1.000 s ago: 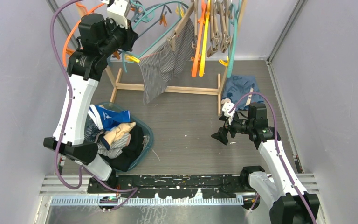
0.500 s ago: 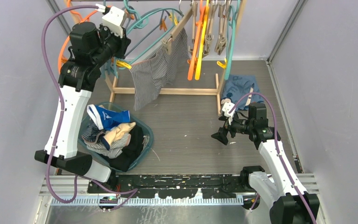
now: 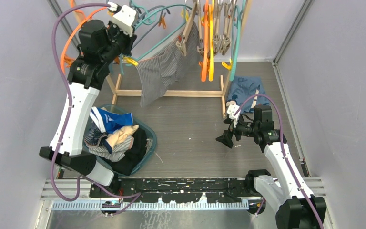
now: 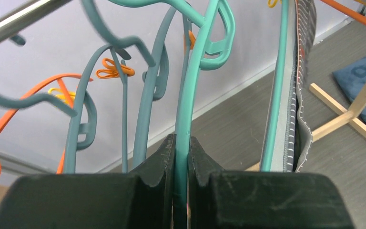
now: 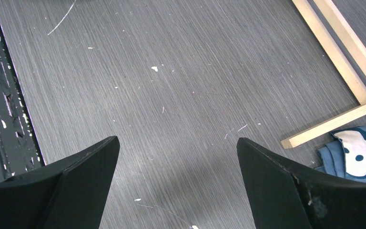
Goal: Remove the underwear clipped to the hanger
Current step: Pick up the hanger from the clothesline.
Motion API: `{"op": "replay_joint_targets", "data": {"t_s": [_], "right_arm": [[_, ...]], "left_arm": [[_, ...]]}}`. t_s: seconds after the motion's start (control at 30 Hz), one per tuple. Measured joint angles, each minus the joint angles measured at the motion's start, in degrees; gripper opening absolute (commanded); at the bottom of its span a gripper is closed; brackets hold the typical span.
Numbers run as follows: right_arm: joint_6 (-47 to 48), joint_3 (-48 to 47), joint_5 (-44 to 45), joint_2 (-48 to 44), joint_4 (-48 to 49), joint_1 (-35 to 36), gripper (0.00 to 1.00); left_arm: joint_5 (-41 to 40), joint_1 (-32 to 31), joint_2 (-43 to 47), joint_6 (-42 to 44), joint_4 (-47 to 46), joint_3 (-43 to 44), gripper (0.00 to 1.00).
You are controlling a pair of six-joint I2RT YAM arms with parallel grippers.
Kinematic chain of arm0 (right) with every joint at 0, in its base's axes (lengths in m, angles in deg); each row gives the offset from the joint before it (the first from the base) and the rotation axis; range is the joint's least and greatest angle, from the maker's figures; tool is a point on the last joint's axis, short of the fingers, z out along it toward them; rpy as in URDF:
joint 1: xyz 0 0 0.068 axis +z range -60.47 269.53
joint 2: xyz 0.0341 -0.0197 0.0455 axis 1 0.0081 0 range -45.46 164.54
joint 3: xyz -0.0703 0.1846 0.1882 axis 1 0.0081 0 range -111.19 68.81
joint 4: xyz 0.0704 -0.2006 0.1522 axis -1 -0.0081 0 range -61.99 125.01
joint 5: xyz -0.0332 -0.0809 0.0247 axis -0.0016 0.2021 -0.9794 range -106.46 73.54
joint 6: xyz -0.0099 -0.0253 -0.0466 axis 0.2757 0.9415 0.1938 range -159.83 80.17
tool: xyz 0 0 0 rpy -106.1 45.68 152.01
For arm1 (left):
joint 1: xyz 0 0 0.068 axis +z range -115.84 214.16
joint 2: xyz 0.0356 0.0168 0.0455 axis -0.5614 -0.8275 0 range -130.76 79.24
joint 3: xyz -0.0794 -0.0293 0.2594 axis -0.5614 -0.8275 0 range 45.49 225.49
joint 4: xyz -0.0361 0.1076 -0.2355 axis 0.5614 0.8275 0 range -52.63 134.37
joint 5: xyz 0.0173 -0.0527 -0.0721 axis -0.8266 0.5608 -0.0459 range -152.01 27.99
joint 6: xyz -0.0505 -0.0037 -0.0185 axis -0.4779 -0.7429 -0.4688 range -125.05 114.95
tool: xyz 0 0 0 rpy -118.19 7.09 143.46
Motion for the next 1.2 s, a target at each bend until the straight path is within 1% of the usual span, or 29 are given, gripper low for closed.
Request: {"op": "replay_joint_targets", "data": {"t_s": [0.13, 0.27, 0.37, 0.6, 0.73, 0.93, 1.2], "right_arm": [[0.02, 0.0, 0.0, 0.0, 0.0, 0.0, 1.0], [0.02, 0.0, 0.02, 0.09, 0.0, 0.0, 1.0], [0.04, 0.04, 0.04, 0.22, 0.0, 0.0, 1.0], [0.07, 0.28, 0.07, 0.26, 0.0, 0.0, 1.0], [0.09, 0.33, 0.09, 0.42, 0.0, 0.0, 1.0], [0.09, 0.46, 0.28, 0.74, -0.02, 0.0, 1.0], [0.2, 0.61, 0.31, 0.98, -0.02, 0.0, 1.0]], "left_arm": [[-3.63, -3.48, -1.03, 4.46, -5.9, -2.62, 0.0], [-9.6, -8.9, -1.01, 10.88, -13.38, -8.61, 0.0], [-13.49, -11.1, -0.98, 13.16, -17.94, -12.28, 0.0], [-22.29, -11.13, 0.79, 13.57, -29.0, -19.21, 0.0], [-25.9, -11.04, 2.03, 13.38, -34.86, -22.99, 0.0], [-28.57, -11.13, 2.78, 13.2, -41.0, -27.19, 0.0], [-30.1, -11.28, 5.25, 13.44, -45.18, -31.58, 0.0]]}}
